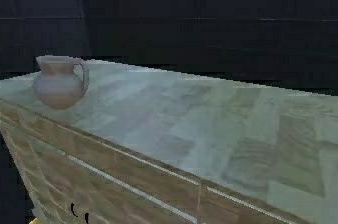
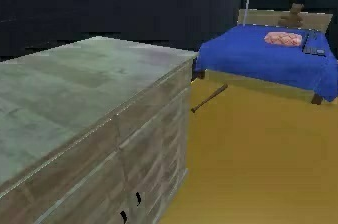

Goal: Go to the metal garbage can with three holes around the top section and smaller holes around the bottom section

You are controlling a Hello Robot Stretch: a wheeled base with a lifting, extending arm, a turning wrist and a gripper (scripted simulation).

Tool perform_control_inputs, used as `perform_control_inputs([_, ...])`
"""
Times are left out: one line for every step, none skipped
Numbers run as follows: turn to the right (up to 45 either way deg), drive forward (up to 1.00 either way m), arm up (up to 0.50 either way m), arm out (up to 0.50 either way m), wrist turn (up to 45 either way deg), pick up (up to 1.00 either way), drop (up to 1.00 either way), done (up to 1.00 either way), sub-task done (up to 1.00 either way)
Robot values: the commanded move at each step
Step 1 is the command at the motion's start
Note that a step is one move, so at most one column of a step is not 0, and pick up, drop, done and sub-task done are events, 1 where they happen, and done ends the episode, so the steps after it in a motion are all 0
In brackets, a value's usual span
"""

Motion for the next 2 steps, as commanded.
perform_control_inputs([-45.0,0.00,0.00,0.00,0.0,0.00,0.00,0.00,0.00])
perform_control_inputs([-45.0,0.00,0.00,0.00,0.0,0.00,0.00,0.00,0.00])
